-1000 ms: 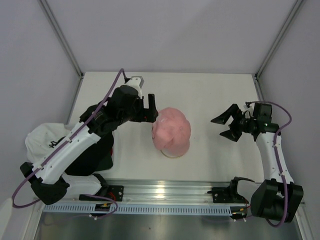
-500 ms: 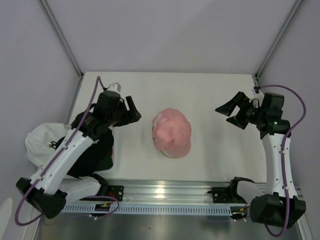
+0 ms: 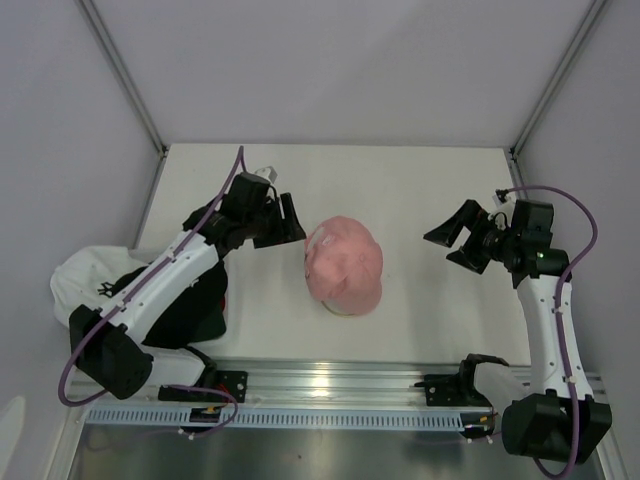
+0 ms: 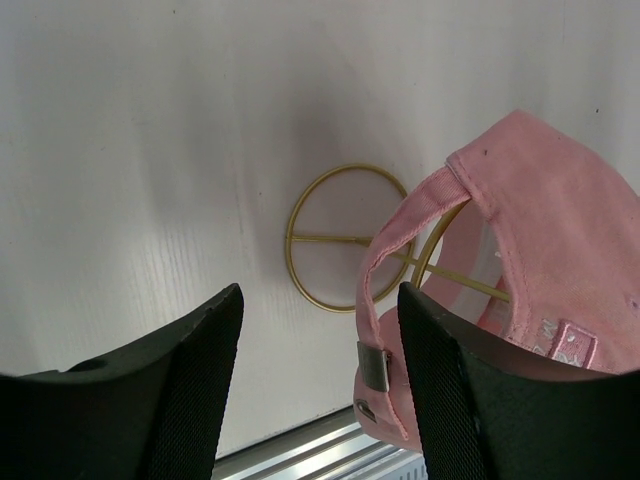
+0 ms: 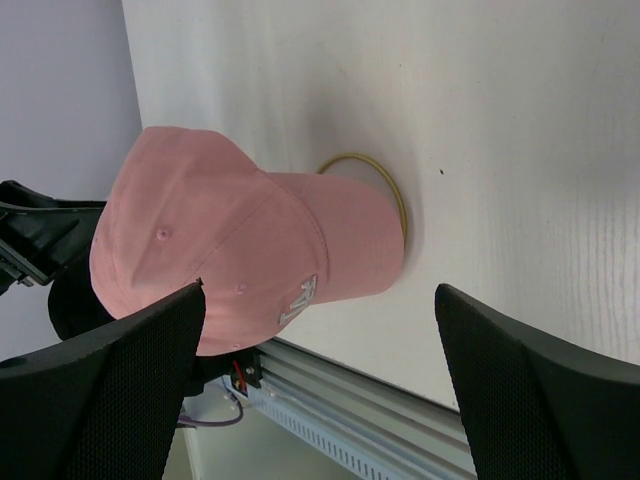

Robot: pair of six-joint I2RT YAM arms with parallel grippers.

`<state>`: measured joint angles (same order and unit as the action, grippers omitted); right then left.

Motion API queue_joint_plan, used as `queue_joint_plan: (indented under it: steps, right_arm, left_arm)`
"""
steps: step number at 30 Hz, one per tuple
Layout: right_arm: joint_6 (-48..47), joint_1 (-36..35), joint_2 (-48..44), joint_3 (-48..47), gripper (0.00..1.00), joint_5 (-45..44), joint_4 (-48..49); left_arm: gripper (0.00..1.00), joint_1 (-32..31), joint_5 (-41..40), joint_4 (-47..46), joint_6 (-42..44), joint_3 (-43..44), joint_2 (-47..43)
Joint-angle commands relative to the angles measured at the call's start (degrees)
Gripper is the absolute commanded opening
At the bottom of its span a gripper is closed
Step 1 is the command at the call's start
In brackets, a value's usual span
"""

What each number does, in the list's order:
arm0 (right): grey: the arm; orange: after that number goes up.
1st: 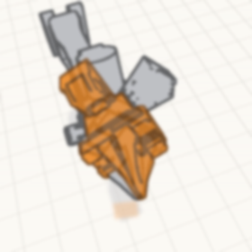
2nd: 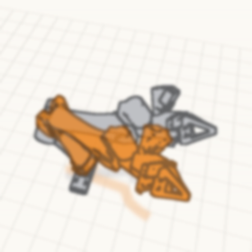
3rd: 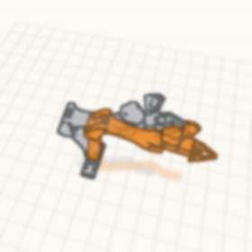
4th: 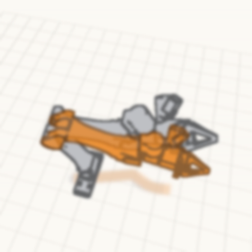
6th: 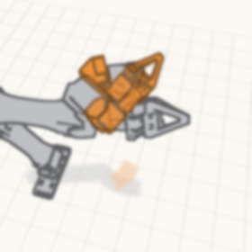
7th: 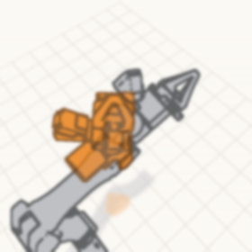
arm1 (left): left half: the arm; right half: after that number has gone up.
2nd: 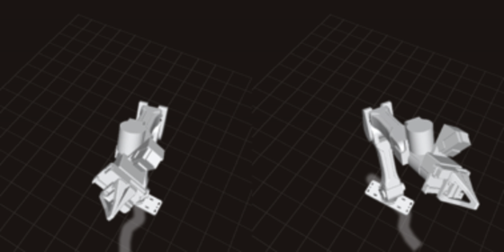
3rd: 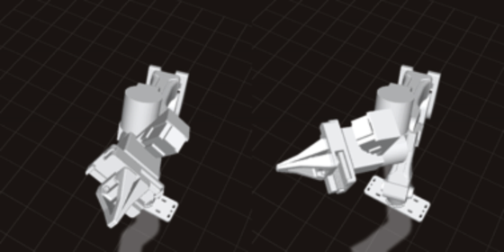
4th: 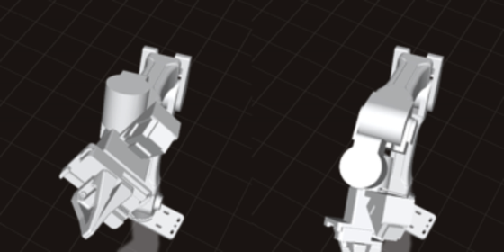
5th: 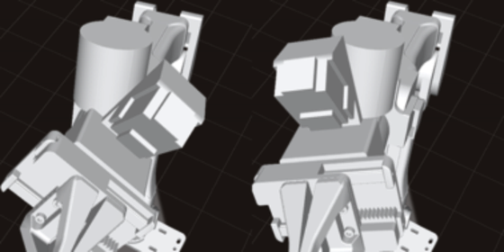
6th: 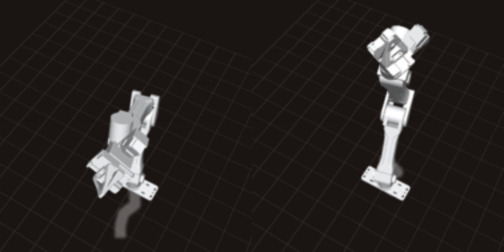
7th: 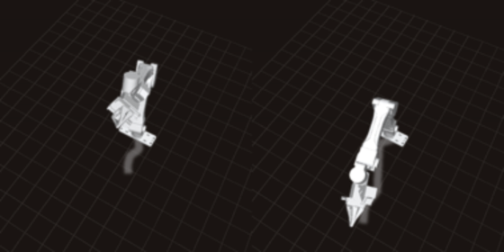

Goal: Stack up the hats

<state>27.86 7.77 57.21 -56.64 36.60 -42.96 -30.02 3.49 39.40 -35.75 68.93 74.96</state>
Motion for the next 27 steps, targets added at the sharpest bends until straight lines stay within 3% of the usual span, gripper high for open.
queue_joint_plan:
  steps: [1,10,17,27]
  right_arm:
    - [0.97,-0.30,-0.35,0.13,0.99,-0.30,1.47]
    - [1.41,-0.48,0.62,0.30,1.00,-0.48,1.83]
    - [1.41,-0.56,0.62,0.39,1.00,-1.18,1.56]
    - [2.11,-1.79,2.29,1.89,1.00,-0.56,3.67]
  left_arm:
    - [0.66,-0.74,2.49,-3.71,1.29,-0.02,0.36]
    - [0.59,-3.29,-1.45,-2.05,-0.11,0.51,5.37]
    - [0.39,-3.38,-7.26,1.12,-3.45,-0.01,5.73]
    - [0.33,-3.47,-7.71,1.74,-7.49,-3.62,7.92]
